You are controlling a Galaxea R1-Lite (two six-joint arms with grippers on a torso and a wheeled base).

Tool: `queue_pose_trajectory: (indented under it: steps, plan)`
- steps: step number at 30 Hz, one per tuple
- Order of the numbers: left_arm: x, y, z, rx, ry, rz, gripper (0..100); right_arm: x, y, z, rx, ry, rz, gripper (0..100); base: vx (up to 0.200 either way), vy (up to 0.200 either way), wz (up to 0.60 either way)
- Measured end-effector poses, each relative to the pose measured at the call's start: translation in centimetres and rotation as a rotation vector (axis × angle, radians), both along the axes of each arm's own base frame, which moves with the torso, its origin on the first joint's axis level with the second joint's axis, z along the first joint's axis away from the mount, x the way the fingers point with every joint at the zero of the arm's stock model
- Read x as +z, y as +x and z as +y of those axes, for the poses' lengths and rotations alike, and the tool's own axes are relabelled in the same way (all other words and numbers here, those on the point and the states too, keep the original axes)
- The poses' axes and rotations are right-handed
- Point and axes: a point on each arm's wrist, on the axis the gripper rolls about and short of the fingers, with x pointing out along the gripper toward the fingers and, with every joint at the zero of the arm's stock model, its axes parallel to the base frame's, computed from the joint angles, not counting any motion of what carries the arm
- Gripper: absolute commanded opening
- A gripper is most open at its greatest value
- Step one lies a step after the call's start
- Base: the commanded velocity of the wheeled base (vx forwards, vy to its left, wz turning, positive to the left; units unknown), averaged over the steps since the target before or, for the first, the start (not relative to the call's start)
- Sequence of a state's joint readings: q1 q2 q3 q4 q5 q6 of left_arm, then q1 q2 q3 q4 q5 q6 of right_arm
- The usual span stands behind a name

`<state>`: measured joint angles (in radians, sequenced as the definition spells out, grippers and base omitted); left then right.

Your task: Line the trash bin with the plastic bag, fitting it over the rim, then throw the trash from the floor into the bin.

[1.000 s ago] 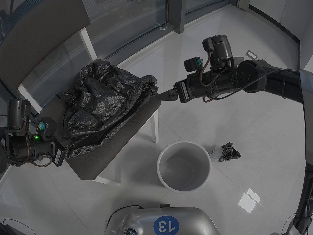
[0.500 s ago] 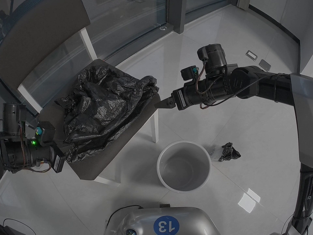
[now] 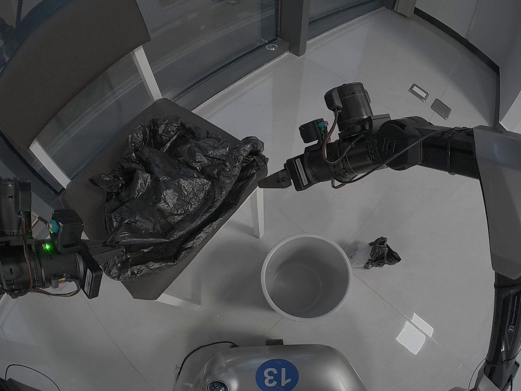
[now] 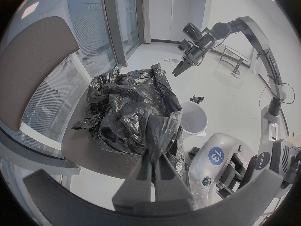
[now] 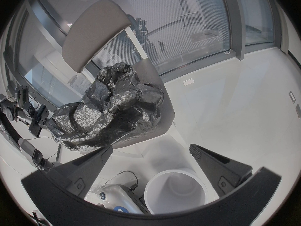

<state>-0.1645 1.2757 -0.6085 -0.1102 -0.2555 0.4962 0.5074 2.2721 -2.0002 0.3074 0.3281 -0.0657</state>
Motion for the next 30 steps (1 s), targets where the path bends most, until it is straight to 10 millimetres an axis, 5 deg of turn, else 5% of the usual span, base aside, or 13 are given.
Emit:
queue_pose_trajectory:
  steps: [20, 30]
  plan:
    - [0.1, -0.1, -0.1, -0.027, -0.018, -0.004, 0, -3.9, 0.8, 0.5, 0.019, -0.081, 0.101, 100, 0.000, 0.000, 0.00]
    - [0.1, -0.1, 0.0, -0.022, -0.018, -0.006, 0, 0.6, -2.9, -1.6, 0.067, -0.145, 0.159, 100, 0.000, 0.000, 0.00]
